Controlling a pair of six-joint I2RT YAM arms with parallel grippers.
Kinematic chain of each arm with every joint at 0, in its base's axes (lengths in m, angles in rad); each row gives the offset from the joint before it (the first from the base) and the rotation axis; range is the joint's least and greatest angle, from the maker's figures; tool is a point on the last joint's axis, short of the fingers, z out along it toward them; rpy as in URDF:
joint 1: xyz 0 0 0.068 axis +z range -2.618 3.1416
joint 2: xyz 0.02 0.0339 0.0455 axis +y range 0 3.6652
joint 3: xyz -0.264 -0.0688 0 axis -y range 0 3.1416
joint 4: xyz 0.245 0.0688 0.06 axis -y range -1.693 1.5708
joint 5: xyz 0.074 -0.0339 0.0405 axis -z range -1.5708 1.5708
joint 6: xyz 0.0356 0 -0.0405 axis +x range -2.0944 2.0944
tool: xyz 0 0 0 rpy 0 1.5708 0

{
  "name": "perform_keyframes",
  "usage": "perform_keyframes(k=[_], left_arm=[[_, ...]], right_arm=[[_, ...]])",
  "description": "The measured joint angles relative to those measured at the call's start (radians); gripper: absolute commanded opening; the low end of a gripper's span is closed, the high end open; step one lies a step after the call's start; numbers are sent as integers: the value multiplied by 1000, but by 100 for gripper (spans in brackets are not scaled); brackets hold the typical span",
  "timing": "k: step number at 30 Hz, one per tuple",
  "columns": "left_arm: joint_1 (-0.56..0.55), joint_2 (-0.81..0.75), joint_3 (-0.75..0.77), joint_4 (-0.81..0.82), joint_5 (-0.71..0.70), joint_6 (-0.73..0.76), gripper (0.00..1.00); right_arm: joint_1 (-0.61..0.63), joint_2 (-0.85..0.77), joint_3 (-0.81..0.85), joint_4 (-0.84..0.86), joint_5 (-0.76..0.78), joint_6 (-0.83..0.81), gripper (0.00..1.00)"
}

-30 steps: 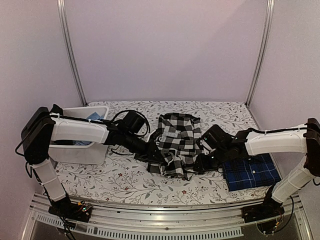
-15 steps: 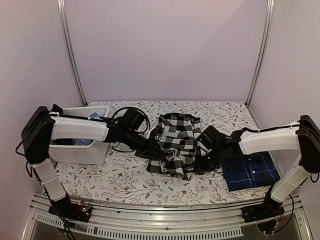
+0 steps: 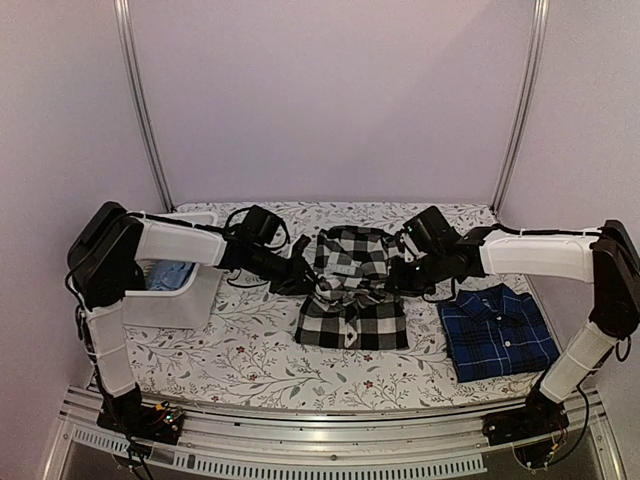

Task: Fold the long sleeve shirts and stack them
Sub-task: Smooth out the 2/3-rectangle-folded shirt at the center of the board.

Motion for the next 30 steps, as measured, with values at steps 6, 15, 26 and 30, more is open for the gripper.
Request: perform_keyframes(k=[6, 15, 26, 30], left_arm=[[46, 89, 63, 32, -6, -3, 31], [92, 100, 125, 16, -108, 13, 62], [108, -44, 104, -14, -203, 48, 61], [108, -98, 67, -15, -212, 54, 57]], right_arm=[[-63, 91, 80, 48, 18, -17, 32], [-89, 71, 97, 47, 85, -52, 61], [26, -157, 22, 69, 117, -69, 38], [105, -192, -82, 101, 80, -46, 25]])
